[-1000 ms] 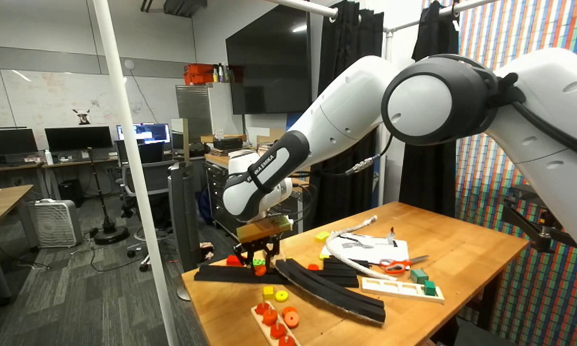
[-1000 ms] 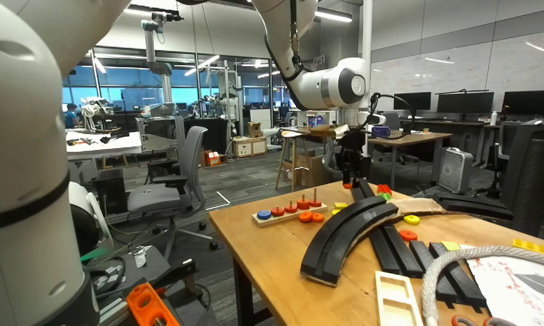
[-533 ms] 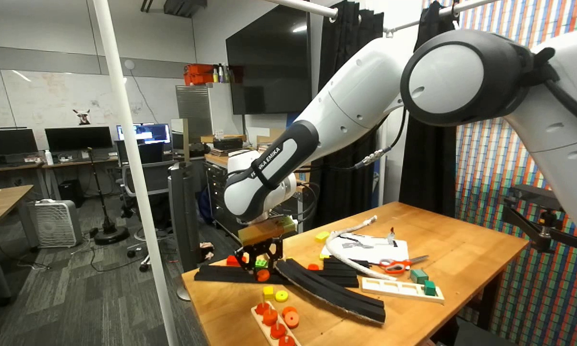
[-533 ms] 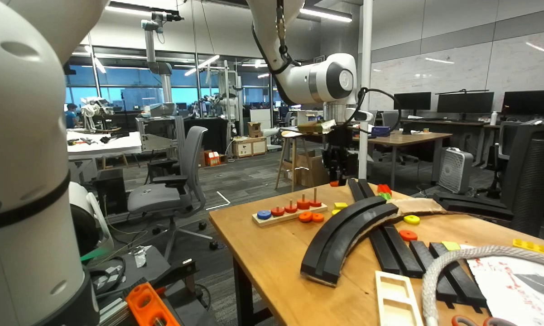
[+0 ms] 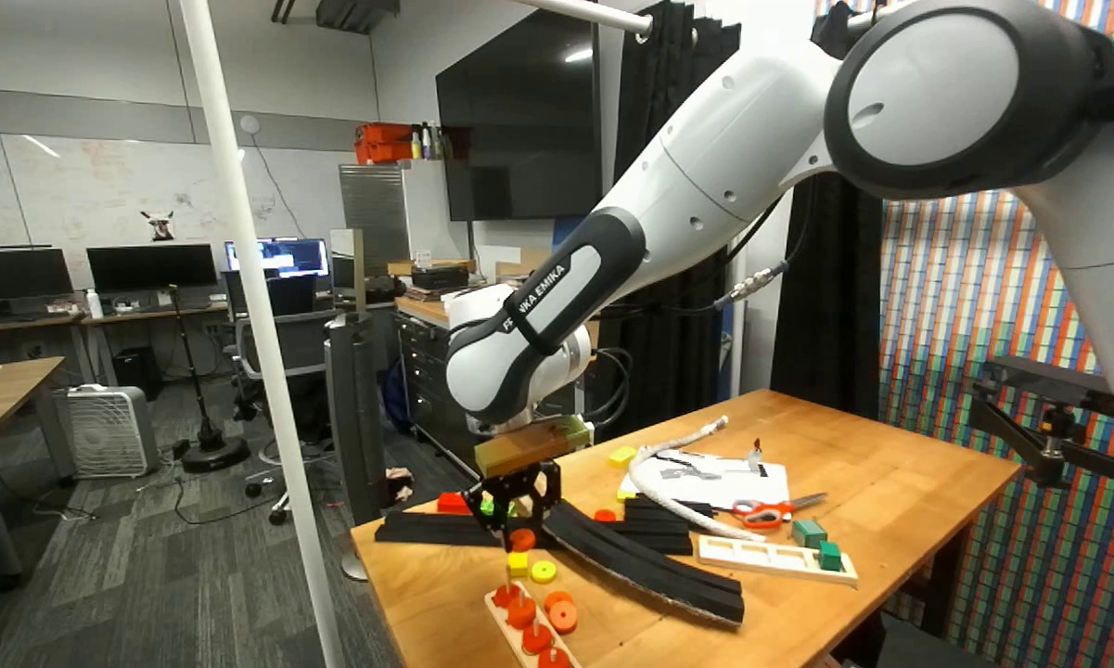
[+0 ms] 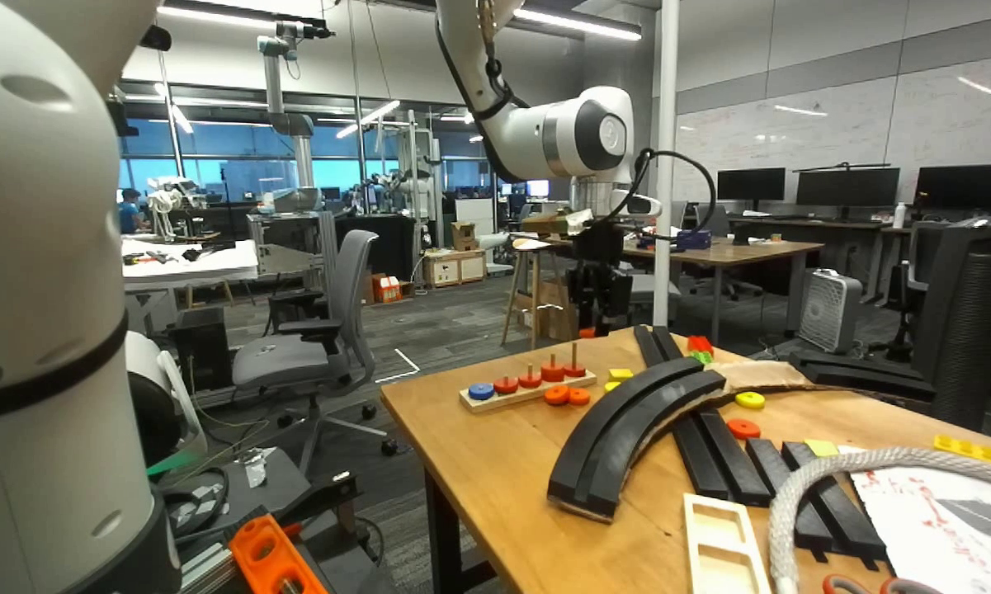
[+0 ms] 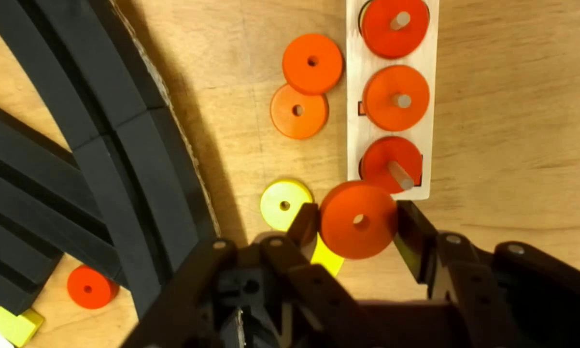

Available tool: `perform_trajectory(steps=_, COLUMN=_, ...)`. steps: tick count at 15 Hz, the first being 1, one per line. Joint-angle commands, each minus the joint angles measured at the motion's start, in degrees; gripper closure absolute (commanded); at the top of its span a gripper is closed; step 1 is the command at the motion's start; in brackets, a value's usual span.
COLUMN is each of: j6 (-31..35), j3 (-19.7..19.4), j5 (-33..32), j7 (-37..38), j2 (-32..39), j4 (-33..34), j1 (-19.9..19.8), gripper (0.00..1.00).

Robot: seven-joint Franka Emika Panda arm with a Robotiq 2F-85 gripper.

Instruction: Pick up the orange object from the table and put it on the wooden object

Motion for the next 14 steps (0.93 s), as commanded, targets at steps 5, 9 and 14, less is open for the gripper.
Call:
perform_trajectory(steps=5, j6=1.63, j3=3.21, j5=1.26, j7=-4.79, j2=-7.35, j4=-9.82, j1=-1.76, gripper=0.76)
perform_trajectory(steps=9, j6=2.18, j3=4.74, j5=3.47, j7=-8.43, j2=-9.25, j4=-13.4, j1=-2.89, gripper=0.76)
perform_trajectory(steps=14, j6=3.1, j3=6.54, j5=7.71, j7=-14.55, j2=-10.38, j4=-16.7, j1=-4.37, gripper=0.76)
